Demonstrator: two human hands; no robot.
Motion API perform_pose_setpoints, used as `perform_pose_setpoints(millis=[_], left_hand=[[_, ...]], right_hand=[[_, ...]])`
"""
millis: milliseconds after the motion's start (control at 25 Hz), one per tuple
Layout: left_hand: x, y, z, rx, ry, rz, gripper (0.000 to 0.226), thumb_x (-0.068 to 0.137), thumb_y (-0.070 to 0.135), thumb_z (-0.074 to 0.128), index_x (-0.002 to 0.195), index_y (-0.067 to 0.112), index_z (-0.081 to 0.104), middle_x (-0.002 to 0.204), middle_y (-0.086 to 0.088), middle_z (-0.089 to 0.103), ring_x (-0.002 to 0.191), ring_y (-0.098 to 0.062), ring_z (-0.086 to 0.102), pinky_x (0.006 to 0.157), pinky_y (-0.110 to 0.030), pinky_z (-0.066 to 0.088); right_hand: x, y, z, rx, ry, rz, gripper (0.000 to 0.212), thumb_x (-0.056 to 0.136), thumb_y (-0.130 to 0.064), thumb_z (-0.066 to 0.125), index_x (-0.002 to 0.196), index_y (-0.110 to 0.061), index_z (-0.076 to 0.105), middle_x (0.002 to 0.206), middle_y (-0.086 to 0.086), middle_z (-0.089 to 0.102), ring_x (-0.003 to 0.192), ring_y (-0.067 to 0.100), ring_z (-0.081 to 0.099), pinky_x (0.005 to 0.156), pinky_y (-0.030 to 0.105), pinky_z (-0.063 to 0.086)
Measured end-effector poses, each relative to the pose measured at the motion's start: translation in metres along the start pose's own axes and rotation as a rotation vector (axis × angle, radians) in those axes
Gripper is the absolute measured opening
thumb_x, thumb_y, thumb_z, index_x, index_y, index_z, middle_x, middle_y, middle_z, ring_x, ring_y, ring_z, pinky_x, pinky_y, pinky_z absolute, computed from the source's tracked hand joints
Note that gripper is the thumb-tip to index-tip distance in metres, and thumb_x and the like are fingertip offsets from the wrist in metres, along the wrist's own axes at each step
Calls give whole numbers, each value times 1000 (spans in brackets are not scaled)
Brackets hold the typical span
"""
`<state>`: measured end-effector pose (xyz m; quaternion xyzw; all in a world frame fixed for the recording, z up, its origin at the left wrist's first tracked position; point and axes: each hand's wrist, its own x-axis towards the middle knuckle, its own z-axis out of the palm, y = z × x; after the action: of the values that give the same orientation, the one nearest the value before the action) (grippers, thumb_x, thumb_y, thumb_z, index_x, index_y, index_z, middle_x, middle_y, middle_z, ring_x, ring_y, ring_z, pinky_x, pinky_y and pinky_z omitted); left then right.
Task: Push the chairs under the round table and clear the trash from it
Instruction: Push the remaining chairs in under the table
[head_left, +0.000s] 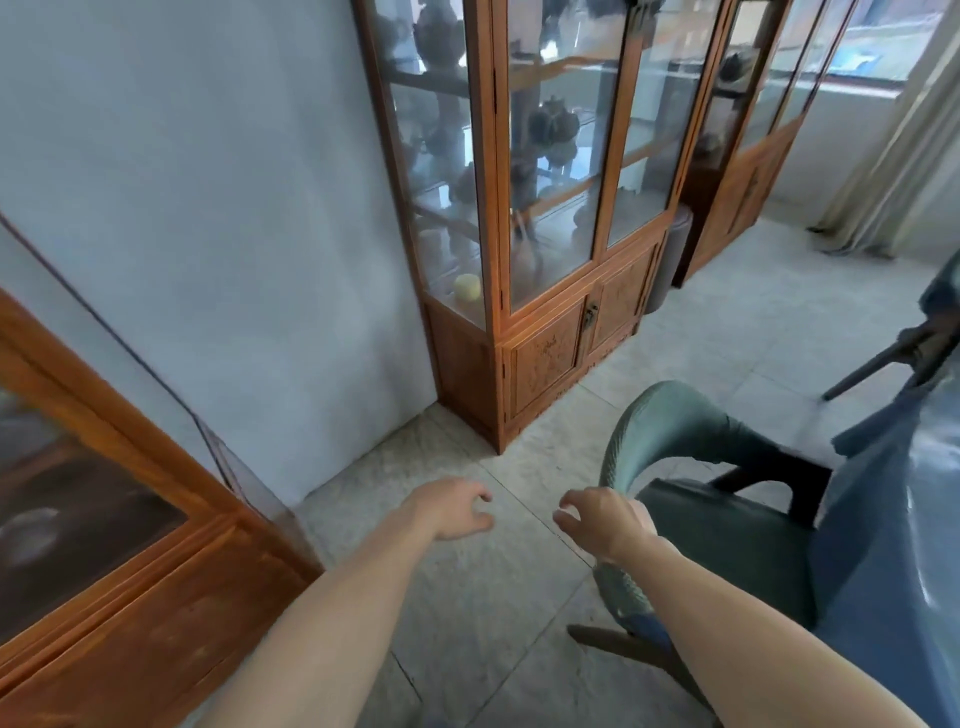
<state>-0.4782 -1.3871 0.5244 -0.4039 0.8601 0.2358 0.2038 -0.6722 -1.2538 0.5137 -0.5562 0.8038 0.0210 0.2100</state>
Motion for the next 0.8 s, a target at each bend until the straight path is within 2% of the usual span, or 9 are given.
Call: perform_pose_setpoints(millis=[160,320,520,640,800], left_hand=[[76,2,-39,22,-40,84,54,87,51,56,137,34,51,145,-2,49,128,-21,49,99,-33,42],[155,-2,-83,75,-68,181,56,86,49,58,139,33,50,146,-3,49,130,-22,49,101,-34,43],[245,0,-143,165,-178,320,59,84,49,56,140,32,50,135,-1,57,117,-21,57,94,-35,49],[291,25,-170,250,-208,421,58,85,47,56,140,34,48,143,-2,52,125,-23,52,97,-35,45],[338,78,-181,361,-273,586,60,85,47,59,142,36,45,147,0,48,129,-23,48,102,-35,43]], right_hand=[[56,22,-18,-1,36,118,42,99,-53,39,129,-31,59,130,-1,63,114,23,62,86,36,49],[118,41,-31,29,77,314,42,99,-52,38,122,-25,62,123,2,66,108,26,64,83,36,50],[174,49,-59,100,115,546,39,97,-50,40,113,-23,63,114,4,68,103,27,64,74,33,44],[192,57,-73,157,151,673,35,96,-49,43,106,-21,62,111,6,68,102,29,63,75,35,45],[199,83,-74,246,182,825,36,94,-51,45,111,-24,61,114,4,67,106,29,62,81,36,48]])
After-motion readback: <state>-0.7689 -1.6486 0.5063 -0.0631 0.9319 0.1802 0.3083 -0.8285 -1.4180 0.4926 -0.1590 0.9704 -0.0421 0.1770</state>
